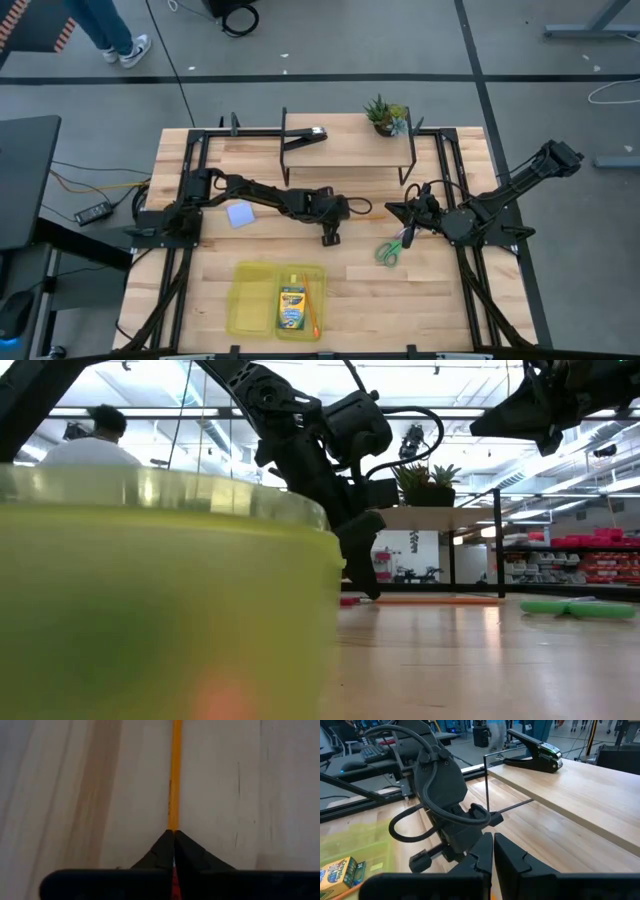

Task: Pack school essentials
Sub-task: Put the orange pencil into the yellow supply box

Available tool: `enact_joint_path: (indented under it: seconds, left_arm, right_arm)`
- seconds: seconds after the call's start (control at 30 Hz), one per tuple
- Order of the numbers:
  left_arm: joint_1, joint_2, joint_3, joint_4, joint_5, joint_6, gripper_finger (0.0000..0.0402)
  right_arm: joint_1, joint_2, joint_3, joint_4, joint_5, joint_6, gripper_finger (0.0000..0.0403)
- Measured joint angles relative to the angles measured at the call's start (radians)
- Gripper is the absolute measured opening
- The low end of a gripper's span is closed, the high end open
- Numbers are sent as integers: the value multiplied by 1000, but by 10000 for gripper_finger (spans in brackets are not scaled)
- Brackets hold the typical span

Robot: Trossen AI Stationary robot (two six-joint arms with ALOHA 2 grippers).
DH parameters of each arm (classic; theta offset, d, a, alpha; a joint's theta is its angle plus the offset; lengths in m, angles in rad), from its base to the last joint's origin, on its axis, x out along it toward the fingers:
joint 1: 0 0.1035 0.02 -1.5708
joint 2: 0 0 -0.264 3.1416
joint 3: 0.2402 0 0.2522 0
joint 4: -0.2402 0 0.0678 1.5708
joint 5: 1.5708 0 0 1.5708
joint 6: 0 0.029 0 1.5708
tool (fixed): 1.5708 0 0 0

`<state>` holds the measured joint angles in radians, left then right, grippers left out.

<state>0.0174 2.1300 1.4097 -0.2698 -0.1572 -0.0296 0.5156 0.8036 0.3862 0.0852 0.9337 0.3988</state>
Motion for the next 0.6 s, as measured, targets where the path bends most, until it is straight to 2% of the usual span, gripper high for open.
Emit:
enact_joint_path:
  seconds: [0.13, 0.33, 0.47, 0.6]
  left_arm:
    - [0, 0, 0, -3, 4, 17, 72]
    - [15, -3, 3, -51, 80, 21, 131]
    - [26, -6, 6, -98, 81, 11, 136]
    - [25, -9, 8, -139, 80, 20, 112]
  right_arm:
    - [0, 0, 0, 0, 0, 0, 23]
    - [0, 0, 0, 0, 0, 1, 23]
    - [0, 0, 0, 0, 0, 1, 23]
    - [0, 0, 0, 0, 0, 1, 23]
